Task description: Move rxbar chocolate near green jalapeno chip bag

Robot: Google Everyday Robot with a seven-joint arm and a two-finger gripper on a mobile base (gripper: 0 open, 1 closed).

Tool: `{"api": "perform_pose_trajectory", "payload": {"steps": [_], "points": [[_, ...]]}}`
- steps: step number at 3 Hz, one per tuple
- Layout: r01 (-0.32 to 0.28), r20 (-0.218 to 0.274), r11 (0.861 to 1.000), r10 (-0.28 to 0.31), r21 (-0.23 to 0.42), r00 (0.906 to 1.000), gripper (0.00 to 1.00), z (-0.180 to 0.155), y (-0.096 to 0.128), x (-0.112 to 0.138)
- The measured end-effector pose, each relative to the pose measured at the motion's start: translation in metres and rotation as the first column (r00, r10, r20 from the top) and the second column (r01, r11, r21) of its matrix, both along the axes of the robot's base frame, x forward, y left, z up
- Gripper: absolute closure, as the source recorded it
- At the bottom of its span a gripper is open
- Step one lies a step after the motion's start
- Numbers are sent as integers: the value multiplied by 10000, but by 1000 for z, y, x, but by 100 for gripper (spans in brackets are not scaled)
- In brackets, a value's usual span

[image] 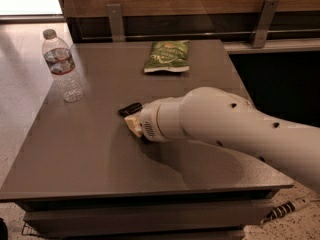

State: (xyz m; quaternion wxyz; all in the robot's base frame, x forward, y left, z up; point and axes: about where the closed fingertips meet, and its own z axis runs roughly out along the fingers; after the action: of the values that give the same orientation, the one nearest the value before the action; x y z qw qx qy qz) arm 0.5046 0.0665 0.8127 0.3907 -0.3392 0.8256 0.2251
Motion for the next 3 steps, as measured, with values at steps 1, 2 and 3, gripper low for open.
{"api": "perform_pose_trajectory", "payload": {"steps": [1,2,3], "points": [[355,521,9992,-345,-195,9980,100,40,-38,13],[1226,1425,9915,-1153,-432,9830,100,113,-108,30],[1807,2019,9826,-1684,-437,9648,100,158,-153,40]]}}
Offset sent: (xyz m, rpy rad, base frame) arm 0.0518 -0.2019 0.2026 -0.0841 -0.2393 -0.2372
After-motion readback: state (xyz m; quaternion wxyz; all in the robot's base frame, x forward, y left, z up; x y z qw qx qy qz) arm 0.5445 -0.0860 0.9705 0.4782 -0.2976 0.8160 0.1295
